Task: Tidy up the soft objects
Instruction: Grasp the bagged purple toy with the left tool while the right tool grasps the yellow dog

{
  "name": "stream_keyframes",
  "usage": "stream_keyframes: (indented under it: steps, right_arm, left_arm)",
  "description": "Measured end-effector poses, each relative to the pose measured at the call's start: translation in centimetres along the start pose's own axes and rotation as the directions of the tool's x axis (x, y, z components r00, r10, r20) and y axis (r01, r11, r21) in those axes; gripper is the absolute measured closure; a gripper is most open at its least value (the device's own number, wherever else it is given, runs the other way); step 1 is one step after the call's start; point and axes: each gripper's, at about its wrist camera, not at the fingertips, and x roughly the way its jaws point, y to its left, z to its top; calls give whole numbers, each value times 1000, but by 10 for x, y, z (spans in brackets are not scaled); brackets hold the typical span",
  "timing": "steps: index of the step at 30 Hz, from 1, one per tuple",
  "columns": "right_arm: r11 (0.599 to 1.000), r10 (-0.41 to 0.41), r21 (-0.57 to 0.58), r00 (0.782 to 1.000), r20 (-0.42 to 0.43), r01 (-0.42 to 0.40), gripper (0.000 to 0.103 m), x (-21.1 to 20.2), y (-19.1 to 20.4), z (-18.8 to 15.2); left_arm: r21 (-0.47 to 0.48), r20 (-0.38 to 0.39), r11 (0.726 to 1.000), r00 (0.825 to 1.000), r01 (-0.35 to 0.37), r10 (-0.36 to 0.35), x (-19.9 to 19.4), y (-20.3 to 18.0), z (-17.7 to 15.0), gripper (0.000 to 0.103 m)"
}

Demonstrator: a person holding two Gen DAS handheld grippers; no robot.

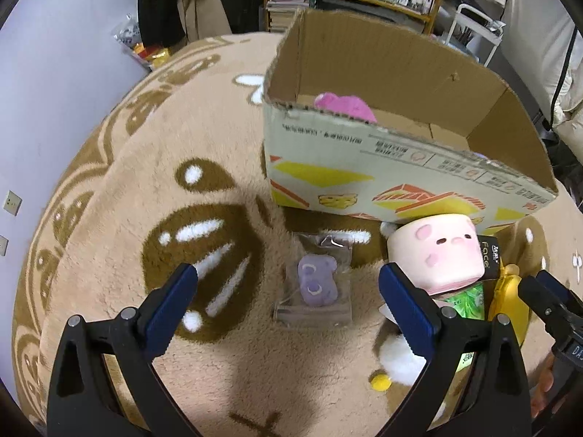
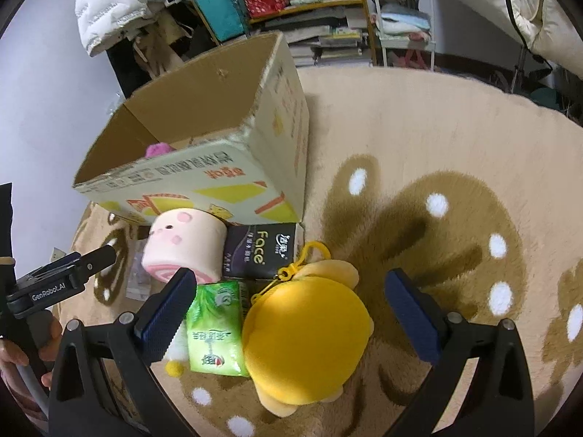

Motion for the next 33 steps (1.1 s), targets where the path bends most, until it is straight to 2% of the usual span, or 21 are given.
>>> stream_keyframes:
  steps: [12, 18, 20, 21, 25, 28, 31, 33]
  right_arm:
    - [1000, -8, 24, 997, -80, 10, 0, 19, -6, -4]
    - [1000, 2, 12, 992, -128, -1, 0, 26, -3, -7]
    - [1000, 10, 3, 989, -148, -10, 5, 28, -1, -10]
    - [1000, -3, -14, 987, -161, 1, 11, 30, 1, -12]
    - [999, -32, -38, 988, -153, 26, 22, 27, 4, -13]
    - [999, -30, -30, 988, -152, 26, 24, 25, 3, -14]
    - [998, -45, -50, 989, -140, 38, 27, 25, 4, -14]
    - [996, -59, -68, 991, -121, 51, 27, 20, 5, -15]
  left_arm:
    - [7, -96, 1000, 995, -5, 6, 36, -5, 3, 4]
    - [4, -171, 1000, 985, -14, 14, 55, -5, 1, 5]
    - [-5, -183, 1000, 983, -18, 16, 59, -4, 0, 6]
    - [-9, -186, 1000, 982, -16, 14, 60, -4, -1, 8]
    - [-22, -185, 1000, 983, -2, -2, 63, -3, 0, 17]
    - [-16, -172, 1000, 985, 2, -4, 61, -3, -2, 29]
    - [-5, -159, 1000, 987, 9, -10, 53, -3, -7, 47]
    - [-3, -155, 1000, 988, 9, -10, 50, -1, -7, 48]
